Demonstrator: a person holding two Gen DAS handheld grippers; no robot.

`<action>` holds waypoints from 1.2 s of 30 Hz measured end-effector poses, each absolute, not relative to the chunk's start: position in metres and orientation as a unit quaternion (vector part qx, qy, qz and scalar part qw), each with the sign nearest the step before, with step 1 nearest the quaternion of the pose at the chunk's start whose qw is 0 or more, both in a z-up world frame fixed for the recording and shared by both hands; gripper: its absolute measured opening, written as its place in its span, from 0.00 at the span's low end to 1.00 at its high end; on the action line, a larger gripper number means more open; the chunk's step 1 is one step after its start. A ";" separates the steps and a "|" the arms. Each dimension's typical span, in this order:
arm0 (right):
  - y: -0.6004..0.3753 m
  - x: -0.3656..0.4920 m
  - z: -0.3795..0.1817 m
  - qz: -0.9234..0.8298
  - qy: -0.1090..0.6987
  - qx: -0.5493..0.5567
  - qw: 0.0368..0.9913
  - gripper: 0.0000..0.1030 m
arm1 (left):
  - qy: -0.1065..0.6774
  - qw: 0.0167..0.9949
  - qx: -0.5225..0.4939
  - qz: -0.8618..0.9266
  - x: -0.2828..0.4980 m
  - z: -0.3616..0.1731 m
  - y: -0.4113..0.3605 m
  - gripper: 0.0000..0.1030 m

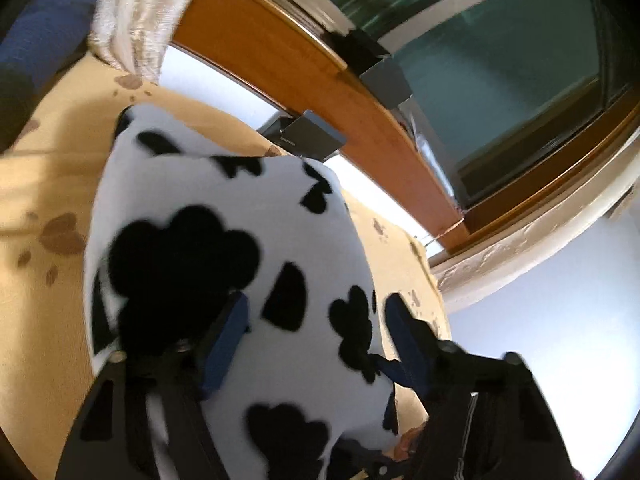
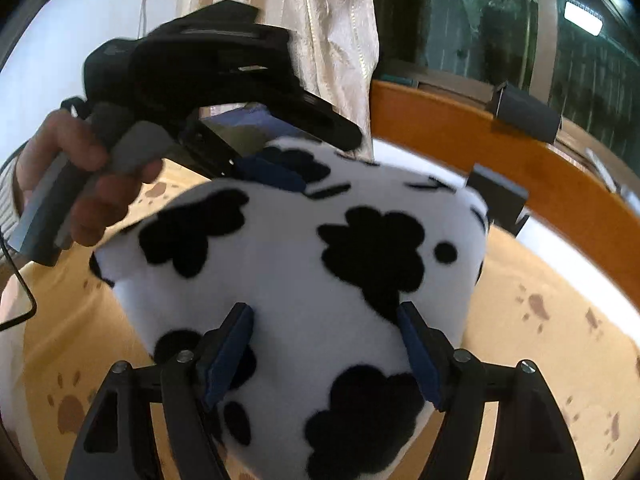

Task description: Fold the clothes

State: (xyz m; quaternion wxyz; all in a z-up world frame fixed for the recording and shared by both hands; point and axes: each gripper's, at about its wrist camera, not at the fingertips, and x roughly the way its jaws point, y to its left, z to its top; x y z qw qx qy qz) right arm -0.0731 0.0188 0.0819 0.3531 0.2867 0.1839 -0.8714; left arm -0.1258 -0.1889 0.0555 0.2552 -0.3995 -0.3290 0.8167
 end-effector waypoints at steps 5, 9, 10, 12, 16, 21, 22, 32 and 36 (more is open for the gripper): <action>0.017 -0.069 0.074 -0.874 0.193 0.281 0.347 0.75 | -0.358 0.252 -0.356 0.826 -0.109 0.037 -0.206 0.35; 0.018 -0.070 0.084 -0.867 0.196 0.293 0.353 0.75 | -0.369 0.239 -0.364 0.821 -0.116 0.047 -0.213 0.35; 0.019 -0.071 0.090 -0.864 0.194 0.298 0.357 0.75 | -0.376 0.236 -0.368 0.817 -0.118 0.052 -0.215 0.44; 0.032 -0.083 0.116 -0.866 0.154 0.297 0.372 0.75 | -0.386 0.230 -0.361 0.817 -0.119 0.068 -0.221 0.71; 0.044 -0.132 0.159 -0.880 0.098 0.291 0.361 0.78 | -0.378 0.199 -0.324 0.844 -0.134 0.108 -0.228 0.98; 0.030 -0.216 0.165 -0.883 0.055 0.355 0.302 0.78 | -0.394 0.155 -0.361 0.831 -0.175 0.099 -0.230 1.00; 0.025 -0.228 0.160 -0.878 0.048 0.368 0.301 0.78 | -0.398 0.150 -0.374 0.824 -0.183 0.091 -0.230 1.00; -0.025 -0.264 0.093 -0.817 0.078 0.466 0.330 0.78 | -0.393 0.139 -0.381 0.825 -0.189 0.042 -0.241 1.00; -0.027 -0.258 0.087 -0.818 0.091 0.463 0.329 0.78 | -0.383 0.144 -0.367 0.836 -0.184 0.040 -0.240 1.00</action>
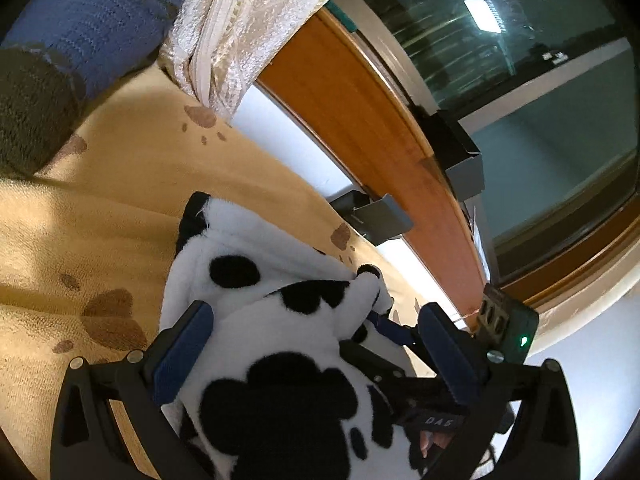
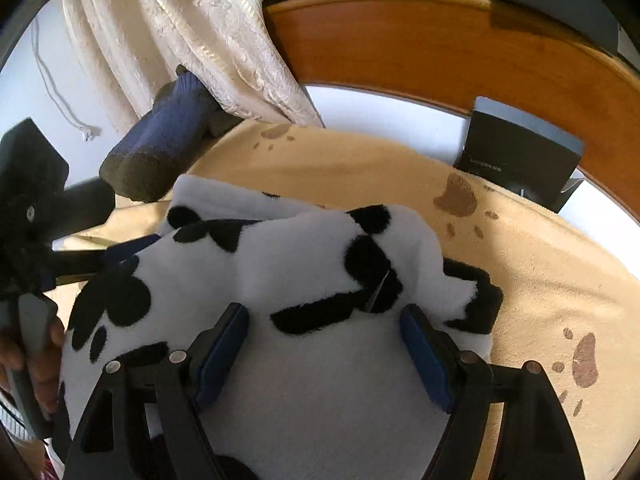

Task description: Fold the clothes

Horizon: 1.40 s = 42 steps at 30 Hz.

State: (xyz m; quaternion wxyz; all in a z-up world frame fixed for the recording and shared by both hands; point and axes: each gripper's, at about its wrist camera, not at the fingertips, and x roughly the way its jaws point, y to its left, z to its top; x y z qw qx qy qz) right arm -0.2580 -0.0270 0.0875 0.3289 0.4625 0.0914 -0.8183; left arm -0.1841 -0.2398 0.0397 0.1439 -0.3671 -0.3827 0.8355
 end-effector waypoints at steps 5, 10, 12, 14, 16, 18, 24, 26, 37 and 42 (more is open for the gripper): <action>-0.024 -0.232 0.110 -0.836 0.097 0.424 0.333 0.78 | -0.410 0.126 -0.377 0.821 -0.179 0.049 -0.251 1.00; -0.022 -0.170 0.155 -0.858 0.095 0.340 0.372 0.78 | -0.430 0.139 -0.365 0.814 -0.161 0.071 -0.265 1.00; -0.032 -0.137 0.155 -0.851 0.119 0.317 0.401 0.78 | -0.420 0.156 -0.360 0.818 -0.158 0.082 -0.262 1.00; -0.044 -0.111 0.144 -0.846 0.146 0.306 0.411 0.78 | -0.404 0.175 -0.362 0.822 -0.161 0.090 -0.254 1.00; -0.054 -0.104 0.130 -0.840 0.157 0.315 0.414 0.78 | -0.376 0.193 -0.375 0.825 -0.166 0.094 -0.243 1.00; -0.060 -0.102 0.113 -0.838 0.159 0.325 0.408 0.78 | -0.344 0.199 -0.402 0.825 -0.173 0.090 -0.232 1.00; -0.069 -0.098 0.096 -0.849 0.157 0.317 0.392 0.81 | -0.317 0.198 -0.431 0.821 -0.180 0.067 -0.227 1.00; -0.071 -0.096 0.092 -0.854 0.160 0.307 0.388 0.82 | -0.316 0.196 -0.427 0.824 -0.178 0.065 -0.228 1.00; -0.026 -0.085 0.118 -0.870 0.122 0.299 0.373 0.84 | -0.256 0.099 -0.364 0.890 -0.111 0.093 -0.224 1.00; 0.032 -0.068 0.130 -0.892 0.071 0.292 0.338 0.85 | -0.140 0.026 -0.337 0.931 -0.057 0.091 -0.190 1.00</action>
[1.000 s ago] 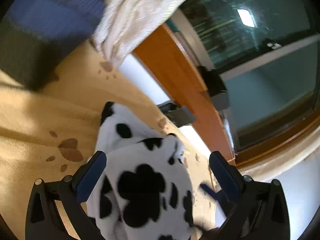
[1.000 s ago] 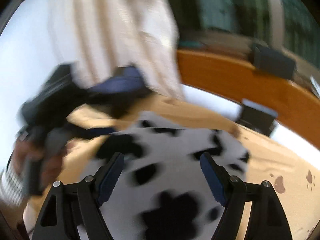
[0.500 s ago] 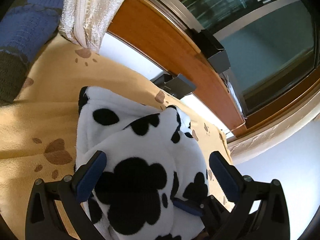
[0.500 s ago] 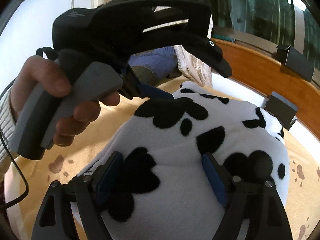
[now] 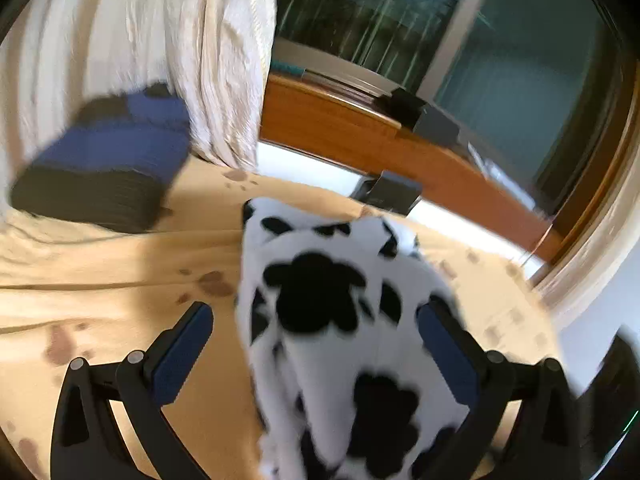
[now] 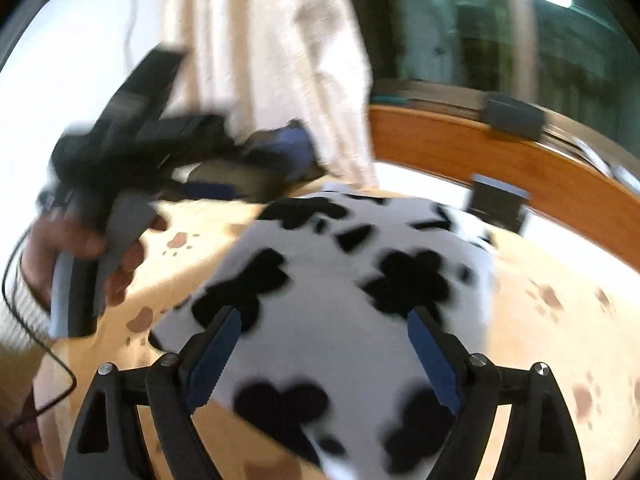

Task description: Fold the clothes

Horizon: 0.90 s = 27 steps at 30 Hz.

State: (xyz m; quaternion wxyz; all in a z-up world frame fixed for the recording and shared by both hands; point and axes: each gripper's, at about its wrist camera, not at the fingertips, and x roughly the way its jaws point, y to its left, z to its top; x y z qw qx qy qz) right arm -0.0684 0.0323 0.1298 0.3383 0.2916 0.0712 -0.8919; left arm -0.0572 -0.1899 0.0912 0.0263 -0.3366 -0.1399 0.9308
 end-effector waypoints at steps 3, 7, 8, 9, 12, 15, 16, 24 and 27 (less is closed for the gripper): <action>0.070 -0.069 0.132 -0.901 0.017 0.307 0.307 0.89 | -0.129 0.022 -0.336 0.933 -0.035 0.082 -0.175 1.00; 0.099 -0.064 0.126 -0.897 -0.021 0.341 0.280 0.91 | -0.107 0.013 -0.342 0.934 -0.015 0.079 -0.153 1.00; 0.104 -0.062 0.125 -0.895 -0.027 0.346 0.279 0.91 | -0.094 0.005 -0.343 0.935 -0.010 0.081 -0.147 1.00; 0.105 -0.059 0.125 -0.896 -0.029 0.346 0.277 0.91 | -0.078 -0.006 -0.344 0.936 -0.006 0.084 -0.140 1.00; 0.105 -0.052 0.133 -0.900 -0.020 0.343 0.269 0.91 | -0.044 -0.023 -0.336 0.941 0.008 0.097 -0.121 1.00; 0.105 -0.051 0.148 -0.905 -0.005 0.331 0.269 0.91 | -0.033 -0.005 -0.315 0.948 0.016 0.111 -0.108 1.00; 0.106 -0.053 0.154 -0.906 -0.002 0.324 0.271 0.91 | -0.032 0.005 -0.308 0.951 0.015 0.114 -0.104 1.00; 0.121 -0.169 0.165 -0.805 -0.184 0.398 0.399 0.92 | -0.045 0.080 -0.339 0.936 -0.012 0.082 -0.078 1.00; 0.109 -0.205 0.162 -0.784 -0.195 0.418 0.415 0.92 | -0.023 0.069 -0.350 0.934 -0.017 0.067 -0.074 1.00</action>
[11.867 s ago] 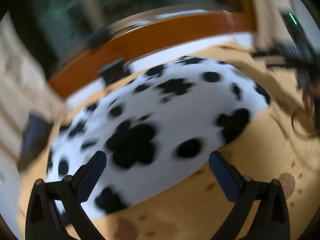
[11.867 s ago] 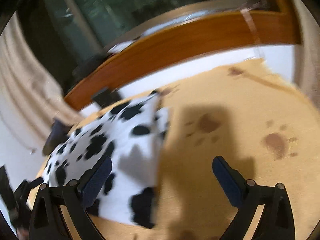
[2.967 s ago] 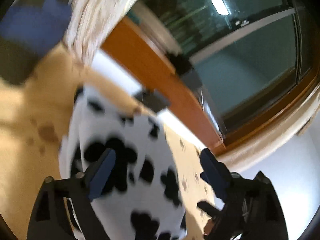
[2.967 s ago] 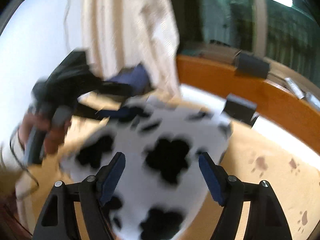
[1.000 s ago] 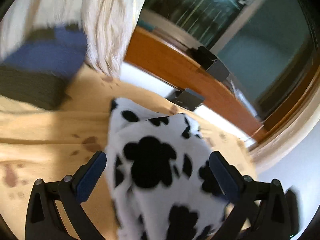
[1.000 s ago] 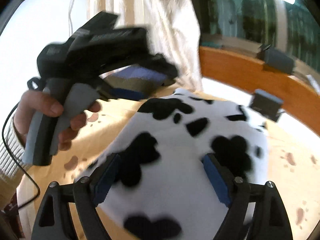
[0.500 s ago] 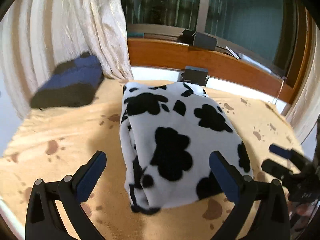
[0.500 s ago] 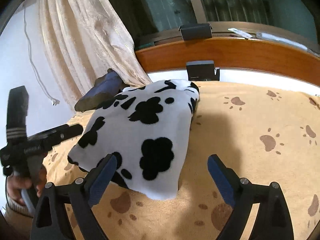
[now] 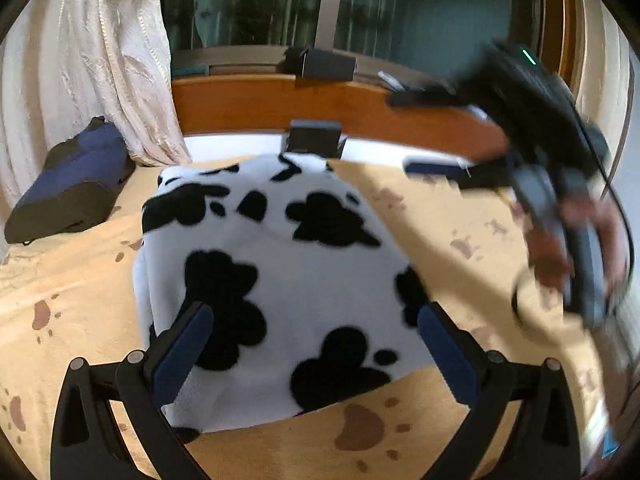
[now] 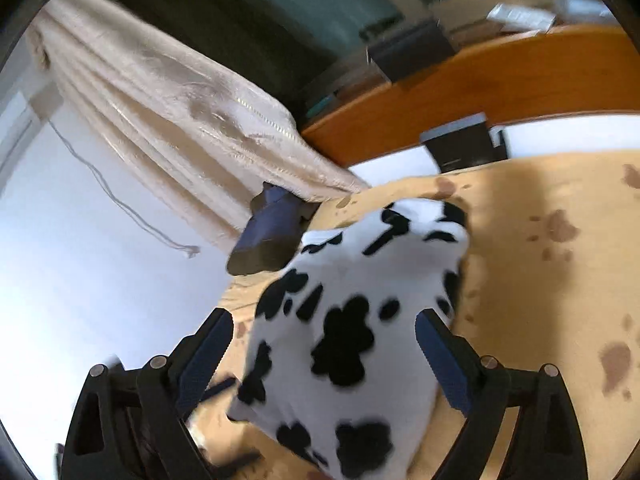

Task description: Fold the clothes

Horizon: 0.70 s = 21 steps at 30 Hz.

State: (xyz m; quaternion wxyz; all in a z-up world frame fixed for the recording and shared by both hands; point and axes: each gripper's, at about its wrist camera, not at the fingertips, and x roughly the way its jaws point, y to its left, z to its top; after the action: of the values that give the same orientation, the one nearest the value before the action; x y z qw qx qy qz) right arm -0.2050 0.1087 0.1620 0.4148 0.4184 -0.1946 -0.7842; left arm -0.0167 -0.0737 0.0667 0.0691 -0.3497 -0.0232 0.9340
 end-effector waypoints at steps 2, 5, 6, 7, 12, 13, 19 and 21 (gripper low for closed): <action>0.099 -0.232 0.157 -0.785 -0.193 0.423 0.408 0.92 | -0.026 0.070 -0.356 0.932 -0.020 0.058 -0.077 1.00; 0.083 -0.263 0.143 -0.776 -0.195 0.440 0.409 0.92 | -0.038 0.077 -0.360 0.929 -0.023 0.049 -0.084 1.00; 0.077 -0.272 0.137 -0.771 -0.193 0.447 0.410 0.92 | -0.037 0.079 -0.359 0.929 -0.022 0.047 -0.084 1.00; 0.070 -0.281 0.130 -0.766 -0.190 0.455 0.412 0.92 | -0.036 0.081 -0.358 0.929 -0.022 0.045 -0.084 1.00; 0.037 -0.311 0.106 -0.763 -0.154 0.474 0.410 0.92 | -0.014 0.083 -0.352 0.932 -0.018 0.036 -0.078 1.00; 0.034 -0.317 0.101 -0.762 -0.154 0.478 0.408 0.92 | -0.007 0.082 -0.351 0.933 -0.016 0.035 -0.076 1.00; 0.016 -0.334 0.087 -0.769 -0.134 0.484 0.395 0.92 | 0.011 0.085 -0.339 0.937 -0.010 0.029 -0.073 1.00; 0.013 -0.335 0.088 -0.777 -0.114 0.481 0.391 0.92 | 0.005 0.088 -0.336 0.938 -0.010 0.029 -0.075 1.00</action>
State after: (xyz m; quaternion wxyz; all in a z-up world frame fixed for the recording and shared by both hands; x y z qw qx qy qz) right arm -0.3348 0.0129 0.0877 0.3907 0.4808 -0.1143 -0.7766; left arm -0.0095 -0.0748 0.0289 0.0876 -0.3362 0.0052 0.9377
